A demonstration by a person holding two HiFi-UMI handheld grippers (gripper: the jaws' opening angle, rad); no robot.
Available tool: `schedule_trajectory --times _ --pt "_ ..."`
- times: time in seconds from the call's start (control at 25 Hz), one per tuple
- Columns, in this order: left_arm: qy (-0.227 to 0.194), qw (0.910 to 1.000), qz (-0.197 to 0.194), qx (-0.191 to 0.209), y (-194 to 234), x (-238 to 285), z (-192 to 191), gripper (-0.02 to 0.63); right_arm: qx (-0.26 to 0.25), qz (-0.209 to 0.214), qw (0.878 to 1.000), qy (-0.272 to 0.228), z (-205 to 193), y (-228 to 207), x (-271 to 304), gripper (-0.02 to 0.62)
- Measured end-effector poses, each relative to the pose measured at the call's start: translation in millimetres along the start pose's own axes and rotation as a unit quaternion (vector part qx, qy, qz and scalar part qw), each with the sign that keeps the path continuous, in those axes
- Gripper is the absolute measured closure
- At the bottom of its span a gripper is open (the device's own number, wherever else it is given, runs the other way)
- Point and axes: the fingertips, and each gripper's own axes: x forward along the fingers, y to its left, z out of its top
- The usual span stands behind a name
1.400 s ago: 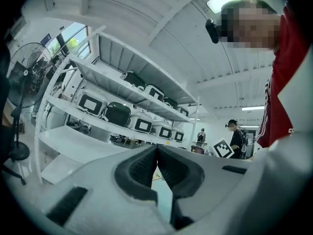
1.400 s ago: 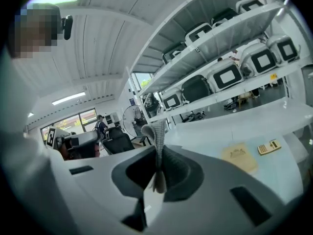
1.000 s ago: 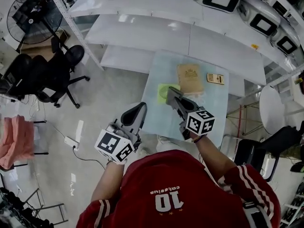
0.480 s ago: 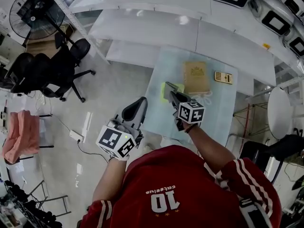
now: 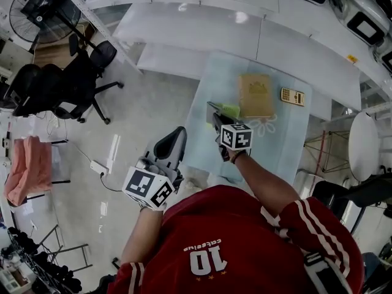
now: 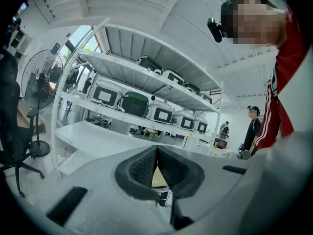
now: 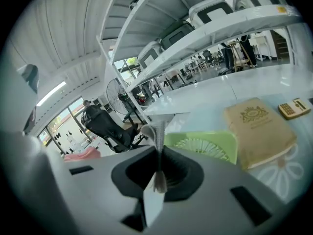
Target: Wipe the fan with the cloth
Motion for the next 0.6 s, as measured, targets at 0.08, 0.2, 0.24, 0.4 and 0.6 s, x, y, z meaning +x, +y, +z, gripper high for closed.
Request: schedule_trajectory --times 0.08,0.2,0.24,0.4,0.6 --pt "0.003 1.0000 0.005 -0.003 3 -2 -4 0.604 0.004 -0.003 1.000 0.003 -3 -3 4 0.573" --pt "0.005 0.9999 0.014 -0.007 6 -3 -5 0.604 0.010 -0.009 1.000 0.002 -4 -10 9 0.572" --pt "0.005 0.9999 0.014 -0.007 7 -4 -5 0.604 0.013 -0.010 1.000 0.001 -3 -11 10 0.573" --pt "0.011 0.9998 0.016 -0.008 10 -4 -9 0.604 0.019 -0.014 1.000 0.001 -2 -15 12 0.572" --pt "0.020 0.9997 0.013 -0.006 11 -2 -11 0.604 0.024 -0.021 0.999 -0.001 -1 -21 10 0.572"
